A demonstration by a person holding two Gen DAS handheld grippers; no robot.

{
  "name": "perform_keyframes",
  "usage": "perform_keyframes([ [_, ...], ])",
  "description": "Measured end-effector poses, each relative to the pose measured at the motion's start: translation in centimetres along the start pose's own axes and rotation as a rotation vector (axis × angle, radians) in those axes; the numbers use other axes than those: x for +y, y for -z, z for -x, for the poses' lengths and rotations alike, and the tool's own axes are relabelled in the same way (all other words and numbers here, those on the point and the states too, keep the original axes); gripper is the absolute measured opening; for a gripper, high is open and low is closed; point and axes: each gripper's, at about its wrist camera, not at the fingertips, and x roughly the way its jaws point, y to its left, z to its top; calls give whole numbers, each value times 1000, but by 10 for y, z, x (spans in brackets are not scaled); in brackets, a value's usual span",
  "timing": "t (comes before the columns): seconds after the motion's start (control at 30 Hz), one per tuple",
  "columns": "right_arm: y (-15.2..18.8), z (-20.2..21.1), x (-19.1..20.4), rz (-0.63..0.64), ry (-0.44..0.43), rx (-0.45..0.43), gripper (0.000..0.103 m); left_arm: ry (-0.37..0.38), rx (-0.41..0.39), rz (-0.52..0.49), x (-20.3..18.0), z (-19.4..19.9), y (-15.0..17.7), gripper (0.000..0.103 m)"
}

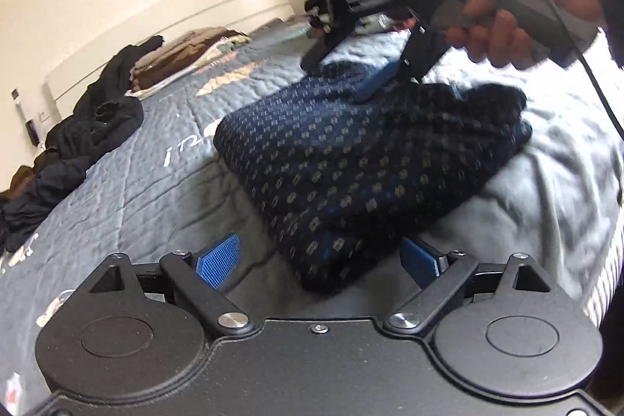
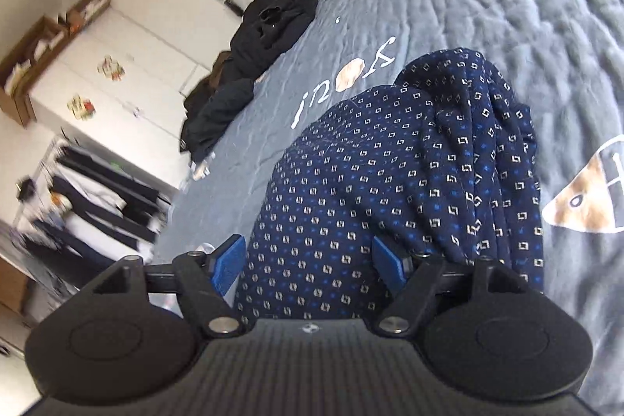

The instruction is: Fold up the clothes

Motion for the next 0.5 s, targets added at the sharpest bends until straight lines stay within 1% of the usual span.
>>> perform_keyframes([
  [0.07, 3, 3, 5, 31, 18, 3, 71, -18, -10, 5, -1, -2, 1, 82],
  [0.13, 6, 6, 11, 66, 28, 2, 71, -38, -9, -15, -5, -5, 3, 77],
  [0.17, 8, 7, 14, 85, 21, 3, 71, -47, -7, -27, -7, -7, 3, 73],
  [0.27, 14, 6, 20, 136, 1, 23, 72, -67, -16, -35, -10, -7, 4, 73],
  [0.33, 19, -1, 18, 154, 26, 53, 72, -92, -21, -53, -16, -9, 5, 74],
  [0.5, 22, -5, 12, 148, 24, 59, 72, -145, -58, -79, -26, -11, 9, 74],
])
